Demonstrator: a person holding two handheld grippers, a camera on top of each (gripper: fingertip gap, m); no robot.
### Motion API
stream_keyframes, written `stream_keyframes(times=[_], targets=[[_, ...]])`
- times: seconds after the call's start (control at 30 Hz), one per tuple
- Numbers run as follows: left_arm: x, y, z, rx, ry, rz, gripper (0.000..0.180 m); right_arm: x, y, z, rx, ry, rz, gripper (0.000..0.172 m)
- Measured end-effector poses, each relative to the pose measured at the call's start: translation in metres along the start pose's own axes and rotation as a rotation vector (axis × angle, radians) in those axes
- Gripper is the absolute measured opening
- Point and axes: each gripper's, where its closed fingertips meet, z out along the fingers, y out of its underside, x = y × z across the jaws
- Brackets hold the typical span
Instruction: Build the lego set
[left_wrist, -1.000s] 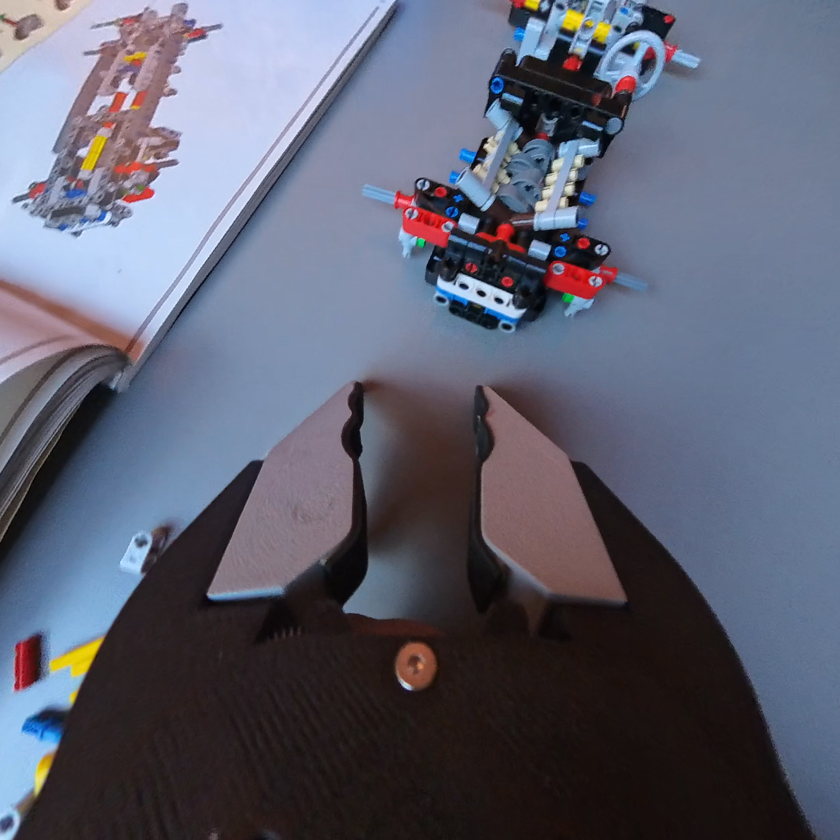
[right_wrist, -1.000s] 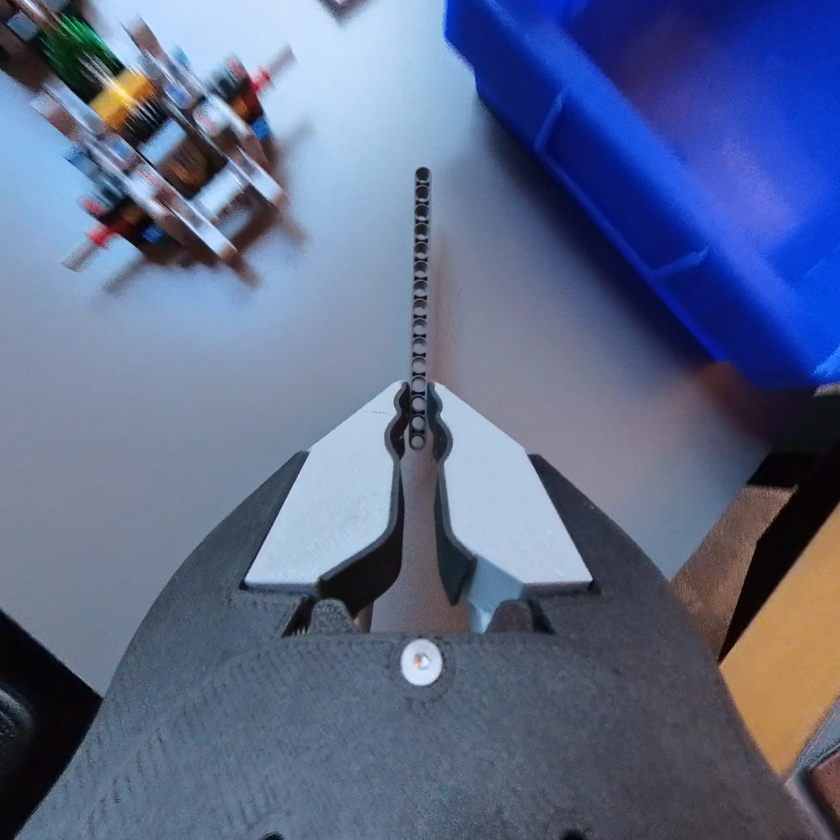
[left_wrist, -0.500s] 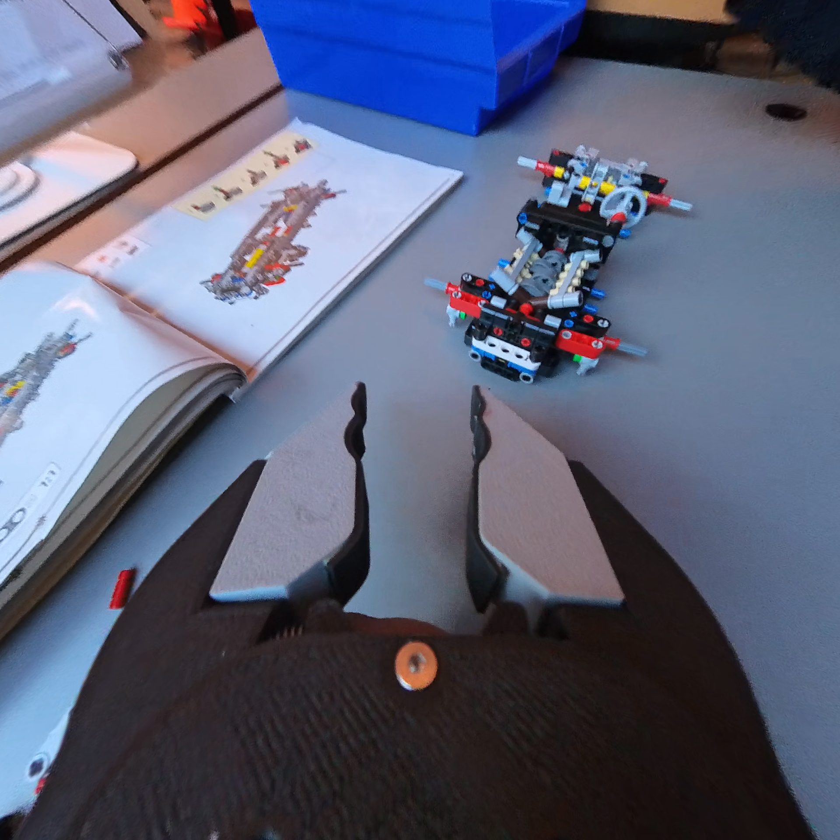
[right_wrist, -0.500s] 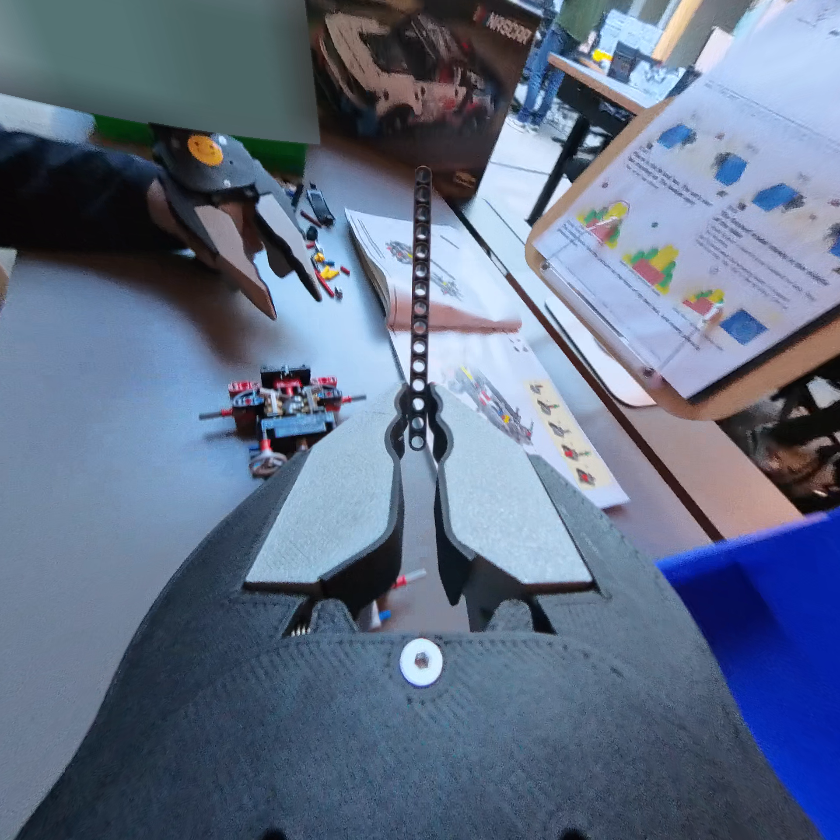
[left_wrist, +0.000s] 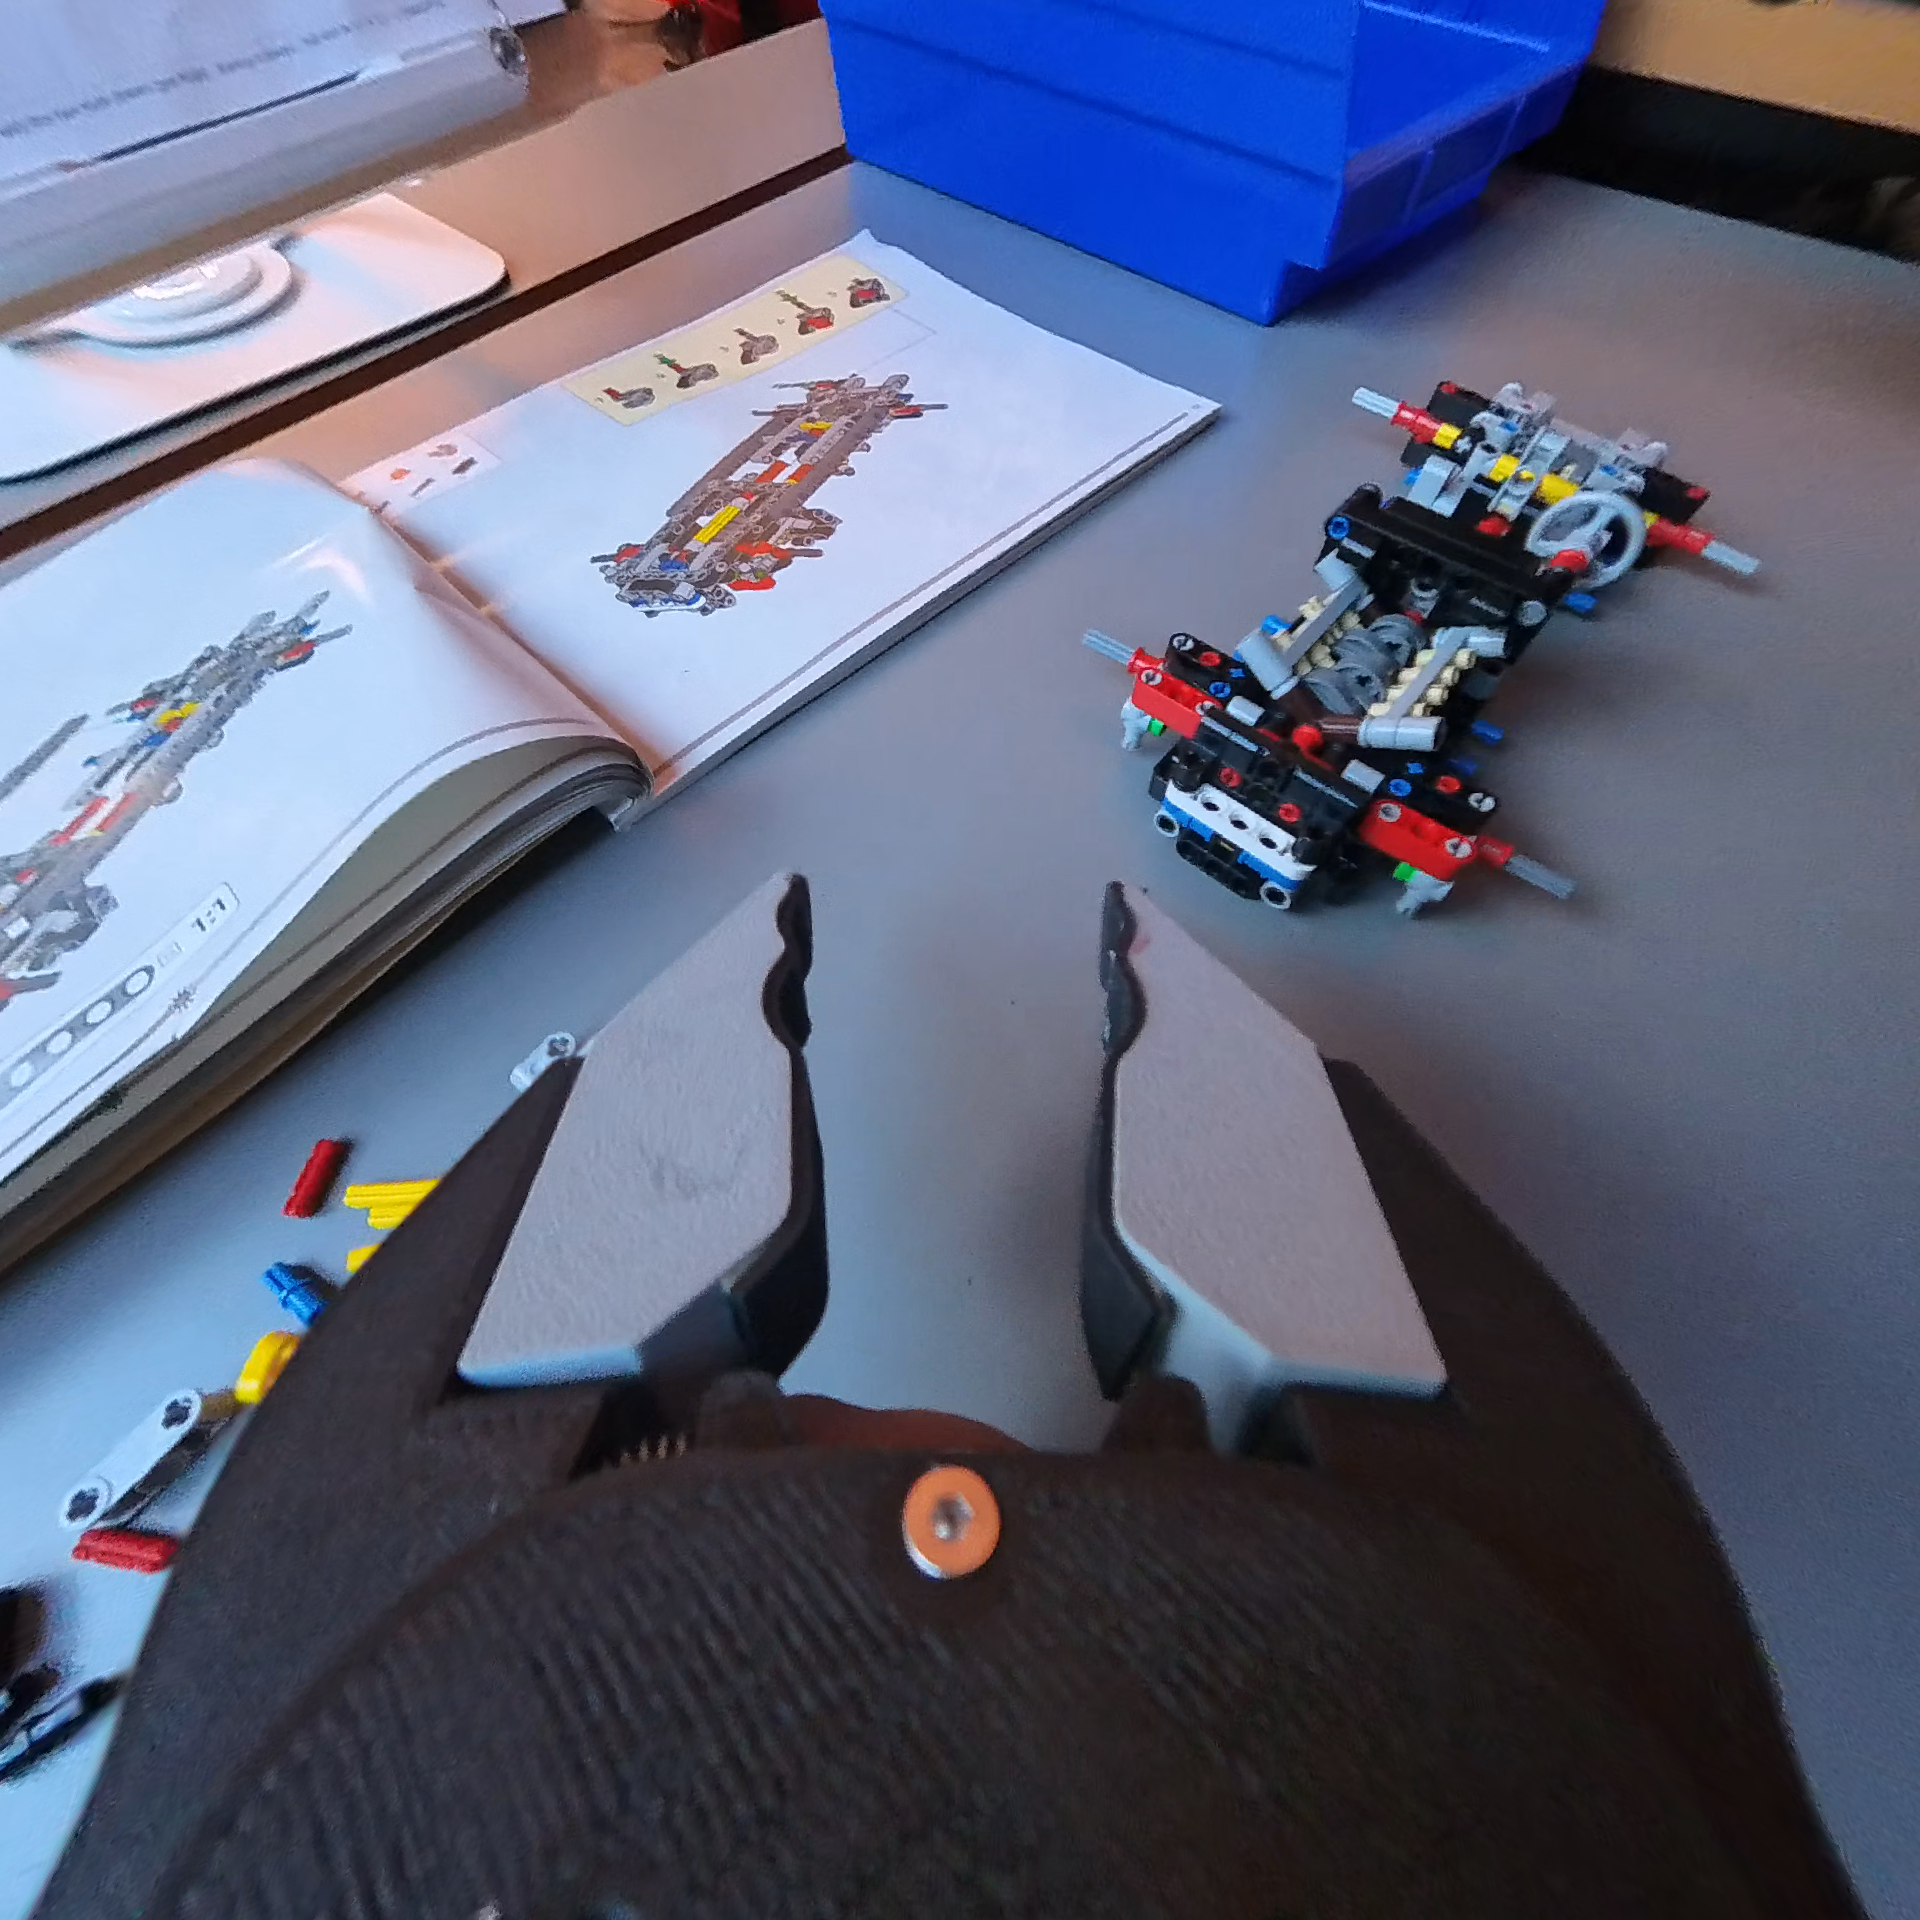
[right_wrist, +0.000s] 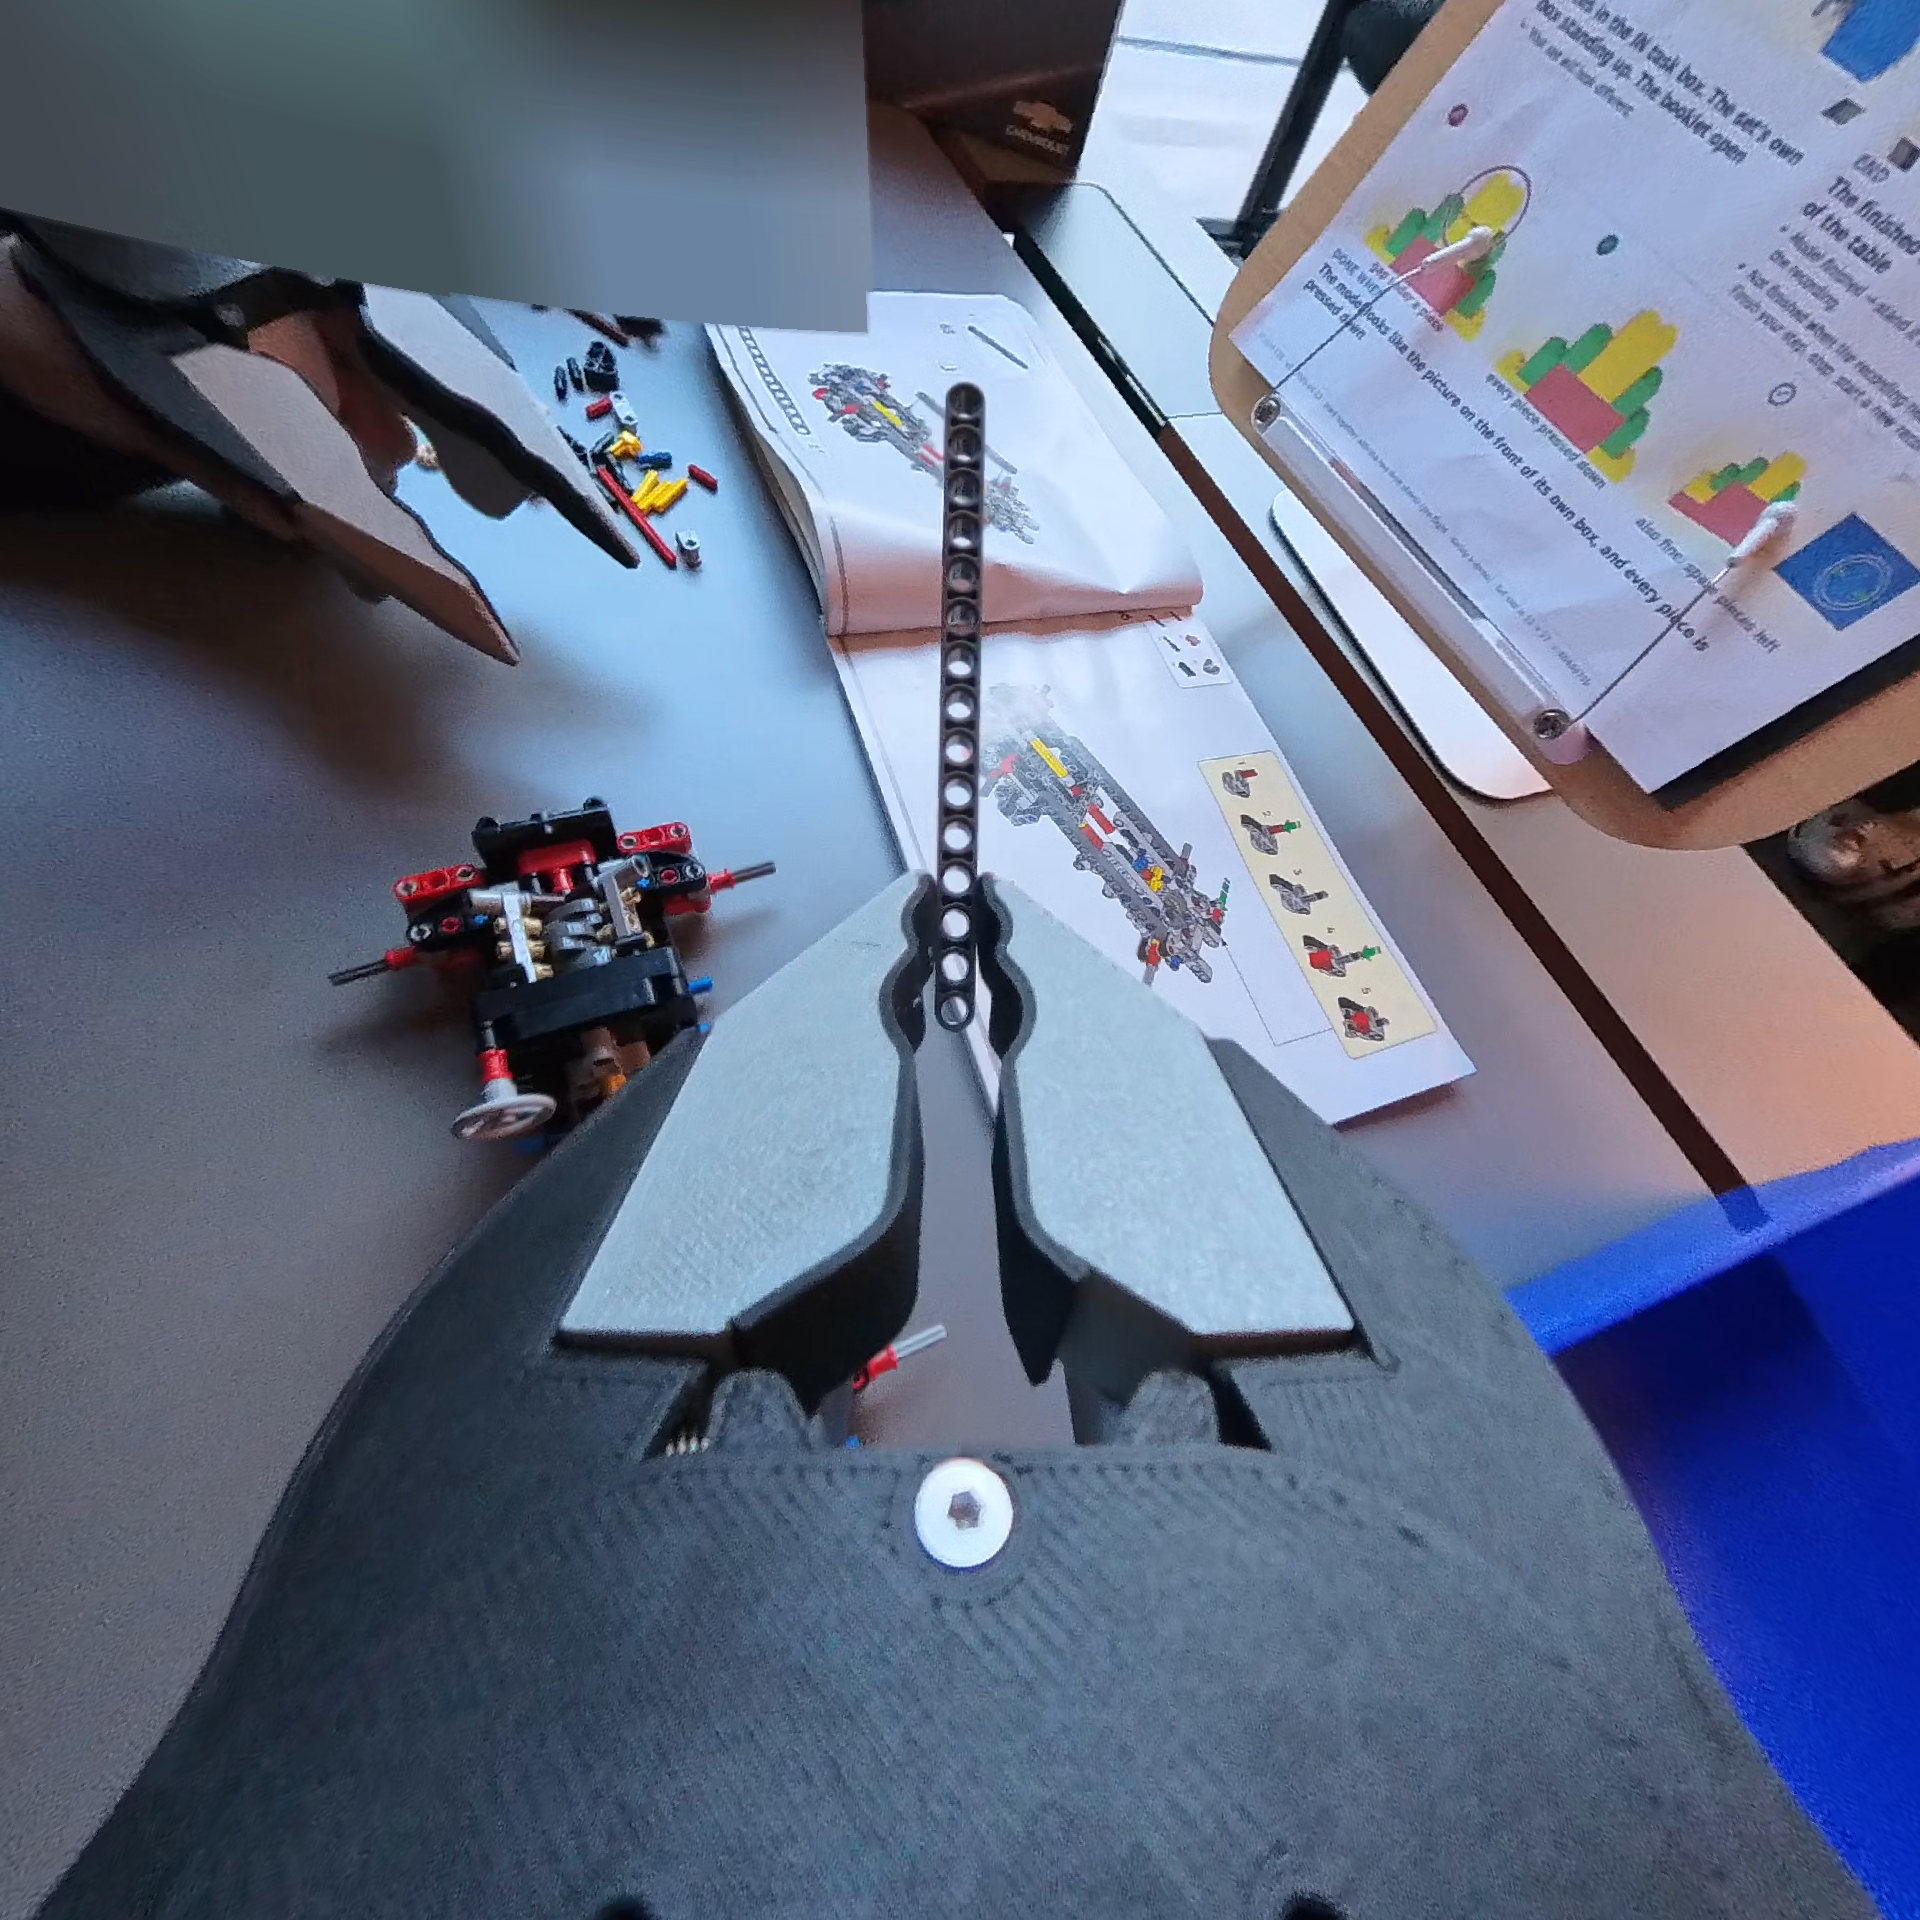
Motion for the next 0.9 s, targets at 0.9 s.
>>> stream_keyframes(times=[0.9], targets=[[0.06, -0.056, 0.068, -0.097, 0.313, 0.206, 0.032, -0.037, 0.063, 0.02, -0.209, -0.257, -0.314, 0.004]])
